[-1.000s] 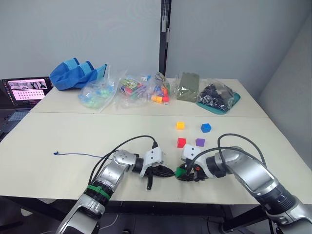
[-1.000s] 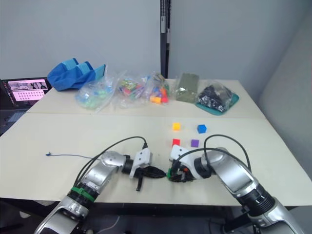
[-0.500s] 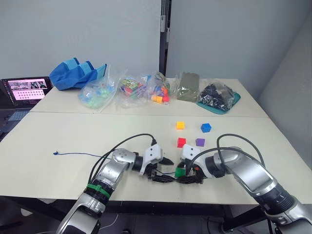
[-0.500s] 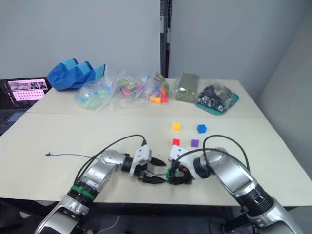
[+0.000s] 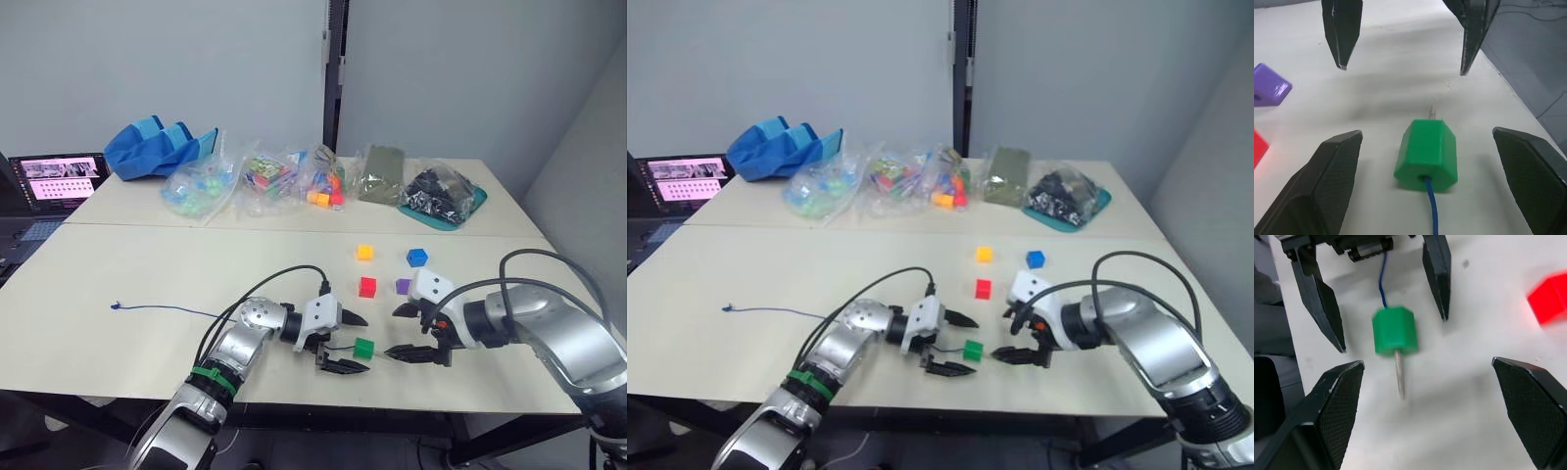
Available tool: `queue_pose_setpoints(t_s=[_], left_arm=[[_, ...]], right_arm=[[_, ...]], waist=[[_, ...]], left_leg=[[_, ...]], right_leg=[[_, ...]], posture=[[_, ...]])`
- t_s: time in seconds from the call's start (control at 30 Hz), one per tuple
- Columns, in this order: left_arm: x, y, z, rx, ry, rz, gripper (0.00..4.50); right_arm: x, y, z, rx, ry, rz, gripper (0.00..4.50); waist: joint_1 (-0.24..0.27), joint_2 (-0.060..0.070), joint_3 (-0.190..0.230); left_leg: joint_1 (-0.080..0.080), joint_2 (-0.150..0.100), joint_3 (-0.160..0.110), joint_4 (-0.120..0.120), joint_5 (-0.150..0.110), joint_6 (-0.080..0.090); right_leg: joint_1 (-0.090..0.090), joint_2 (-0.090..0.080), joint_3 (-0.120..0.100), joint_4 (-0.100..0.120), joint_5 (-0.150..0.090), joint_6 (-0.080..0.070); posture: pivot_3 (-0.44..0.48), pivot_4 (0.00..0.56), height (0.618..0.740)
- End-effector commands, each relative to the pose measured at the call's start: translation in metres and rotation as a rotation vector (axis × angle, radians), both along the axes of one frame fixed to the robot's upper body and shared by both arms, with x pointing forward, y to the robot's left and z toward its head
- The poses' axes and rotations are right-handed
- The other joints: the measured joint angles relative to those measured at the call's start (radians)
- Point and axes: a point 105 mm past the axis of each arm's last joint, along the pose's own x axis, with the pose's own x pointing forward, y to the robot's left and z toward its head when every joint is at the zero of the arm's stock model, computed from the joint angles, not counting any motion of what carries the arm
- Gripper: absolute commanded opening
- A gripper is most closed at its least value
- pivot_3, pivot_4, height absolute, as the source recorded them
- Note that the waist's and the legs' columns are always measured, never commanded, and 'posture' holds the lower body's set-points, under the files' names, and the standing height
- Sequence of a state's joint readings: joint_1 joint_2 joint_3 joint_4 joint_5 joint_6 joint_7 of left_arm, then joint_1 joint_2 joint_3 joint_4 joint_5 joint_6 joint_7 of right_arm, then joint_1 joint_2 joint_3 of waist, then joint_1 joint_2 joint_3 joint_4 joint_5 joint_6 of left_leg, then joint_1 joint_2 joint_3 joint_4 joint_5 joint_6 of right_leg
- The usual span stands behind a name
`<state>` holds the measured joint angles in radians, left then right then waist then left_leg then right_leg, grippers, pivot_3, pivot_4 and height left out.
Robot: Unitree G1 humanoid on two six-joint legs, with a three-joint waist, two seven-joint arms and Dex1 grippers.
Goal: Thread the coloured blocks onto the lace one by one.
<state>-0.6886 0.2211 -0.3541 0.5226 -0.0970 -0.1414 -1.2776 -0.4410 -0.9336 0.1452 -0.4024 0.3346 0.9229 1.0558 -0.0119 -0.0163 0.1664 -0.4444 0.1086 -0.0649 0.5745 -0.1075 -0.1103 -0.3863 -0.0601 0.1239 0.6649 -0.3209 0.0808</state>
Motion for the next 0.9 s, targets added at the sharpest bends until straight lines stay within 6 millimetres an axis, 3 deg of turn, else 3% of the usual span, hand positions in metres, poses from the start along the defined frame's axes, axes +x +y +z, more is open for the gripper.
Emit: queue_pose_setpoints(t_s=[0.03,0.1,0.13,0.4,0.67,0.9], left_arm=[[0.003,-0.007,0.004,0.007,-0.045,-0.036,4.5],[0.005,-0.008,0.003,0.016,-0.047,-0.038,4.5],[0.007,-0.009,0.002,0.02,-0.053,-0.032,3.95],[0.008,-0.01,-0.001,0.052,-0.054,-0.074,1.36],[0.007,-0.006,-0.004,0.073,-0.05,-0.089,1.31],[0.008,-0.002,-0.008,0.079,-0.043,-0.075,1.31]], right_arm=[[-0.004,-0.005,0.004,-0.032,-0.057,-0.017,4.41],[-0.007,-0.005,-0.001,-0.039,-0.067,-0.022,4.41],[-0.007,-0.003,-0.003,-0.036,-0.077,-0.024,4.5],[-0.003,0.009,-0.015,-0.04,-0.178,0.002,4.5],[-0.001,0.015,-0.032,-0.042,-0.176,0.034,4.5],[0.004,0.016,-0.041,-0.033,-0.15,0.03,2.34]], waist=[[-0.003,0.0,0.0],[-0.004,0.0,0.0],[-0.004,0.0,0.0],[-0.002,0.0,0.0],[-0.002,0.0,0.0],[-0.005,0.0,0.0]], left_leg=[[0.0,0.0,0.0,0.0,0.0,0.0],[0.0,0.0,0.0,0.0,0.0,0.0],[0.0,0.0,0.0,0.0,0.0,0.0],[0.0,0.0,0.0,0.0,0.0,0.0],[0.0,0.0,0.0,0.0,0.0,0.0],[0.001,0.0,0.0,0.0,0.0,0.0]], right_leg=[[0.0,0.0,0.0,0.0,0.0,0.0],[0.0,0.0,0.0,0.0,0.0,0.0],[0.0,0.0,0.0,0.0,0.0,0.0],[0.0,0.0,0.0,0.0,0.0,0.0],[0.0,0.0,0.0,0.0,0.0,0.0],[0.001,0.0,0.0,0.0,0.0,0.0]], posture=[[0.0,0.15,0.74],[0.0,0.15,0.74],[0.0,0.15,0.74],[0.0,0.15,0.74],[0.0,0.15,0.74],[0.0,0.15,0.74]])
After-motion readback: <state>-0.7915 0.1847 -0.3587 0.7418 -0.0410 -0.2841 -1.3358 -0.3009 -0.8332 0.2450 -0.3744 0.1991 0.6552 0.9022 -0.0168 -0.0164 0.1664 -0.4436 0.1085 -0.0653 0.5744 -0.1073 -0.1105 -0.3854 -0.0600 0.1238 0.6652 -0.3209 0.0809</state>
